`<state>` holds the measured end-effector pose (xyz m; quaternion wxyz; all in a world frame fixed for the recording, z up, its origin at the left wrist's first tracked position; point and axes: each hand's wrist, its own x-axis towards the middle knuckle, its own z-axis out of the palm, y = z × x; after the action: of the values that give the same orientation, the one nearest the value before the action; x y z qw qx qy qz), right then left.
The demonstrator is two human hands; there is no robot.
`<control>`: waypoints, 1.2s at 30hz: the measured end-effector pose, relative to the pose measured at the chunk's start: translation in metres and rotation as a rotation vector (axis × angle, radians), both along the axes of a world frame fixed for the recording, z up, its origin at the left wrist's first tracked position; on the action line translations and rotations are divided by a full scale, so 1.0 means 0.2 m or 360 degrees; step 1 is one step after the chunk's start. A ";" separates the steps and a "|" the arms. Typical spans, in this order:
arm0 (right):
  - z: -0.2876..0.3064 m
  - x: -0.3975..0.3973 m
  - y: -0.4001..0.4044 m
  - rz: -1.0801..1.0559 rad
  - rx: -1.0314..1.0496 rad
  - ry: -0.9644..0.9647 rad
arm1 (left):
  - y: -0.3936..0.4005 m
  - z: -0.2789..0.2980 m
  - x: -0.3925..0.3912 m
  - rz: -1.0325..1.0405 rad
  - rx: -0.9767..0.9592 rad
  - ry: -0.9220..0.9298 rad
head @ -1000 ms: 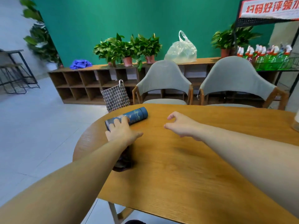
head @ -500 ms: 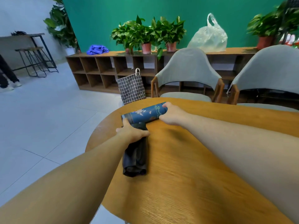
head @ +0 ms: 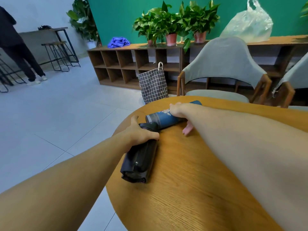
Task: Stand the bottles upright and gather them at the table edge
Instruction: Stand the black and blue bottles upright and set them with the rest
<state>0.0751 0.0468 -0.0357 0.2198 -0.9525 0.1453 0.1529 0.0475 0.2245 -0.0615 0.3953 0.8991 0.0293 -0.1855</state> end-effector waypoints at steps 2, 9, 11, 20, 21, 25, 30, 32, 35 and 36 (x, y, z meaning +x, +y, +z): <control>-0.04 0.04 0.00 -0.0018 0.0035 -0.0013 | 0.02 0.00 0.01 -0.0021 -0.0022 0.0025; -0.14 0.05 -0.11 -0.0488 0.0193 0.0014 | 0.00 0.01 -0.04 -0.0157 -0.0091 -0.0084; -0.13 -0.02 -0.15 -0.0557 0.0281 0.0015 | -0.04 0.03 -0.07 -0.0206 -0.0060 -0.0148; -0.08 -0.49 -0.42 -0.0682 0.0590 -0.0316 | -0.32 0.08 -0.26 -0.0351 -0.0541 -0.0113; -0.08 -0.53 -0.46 -0.0686 0.0609 -0.0398 | -0.35 0.08 -0.29 -0.0369 -0.0583 -0.0133; 0.01 -0.81 -0.67 -0.0740 0.0604 -0.0704 | -0.55 0.14 -0.44 -0.0516 -0.0733 -0.0222; 0.09 -1.19 -0.94 -0.0811 0.0446 -0.0997 | -0.85 0.20 -0.67 -0.0620 -0.0917 -0.0270; 0.11 -1.36 -1.03 -0.0845 0.0353 -0.1073 | -0.98 0.22 -0.76 -0.0640 -0.0968 -0.0262; 0.13 -1.61 -1.17 -0.0916 0.0254 -0.1151 | -1.16 0.24 -0.91 -0.0702 -0.1037 -0.0178; 0.13 -1.69 -1.21 -0.0937 0.0224 -0.1180 | -1.22 0.25 -0.96 -0.0735 -0.1069 -0.0145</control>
<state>-0.2630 -0.1955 -0.0094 0.3548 -0.8440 0.3100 -0.2564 -0.1439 -0.0195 -0.0117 0.6156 0.7104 -0.2531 -0.2287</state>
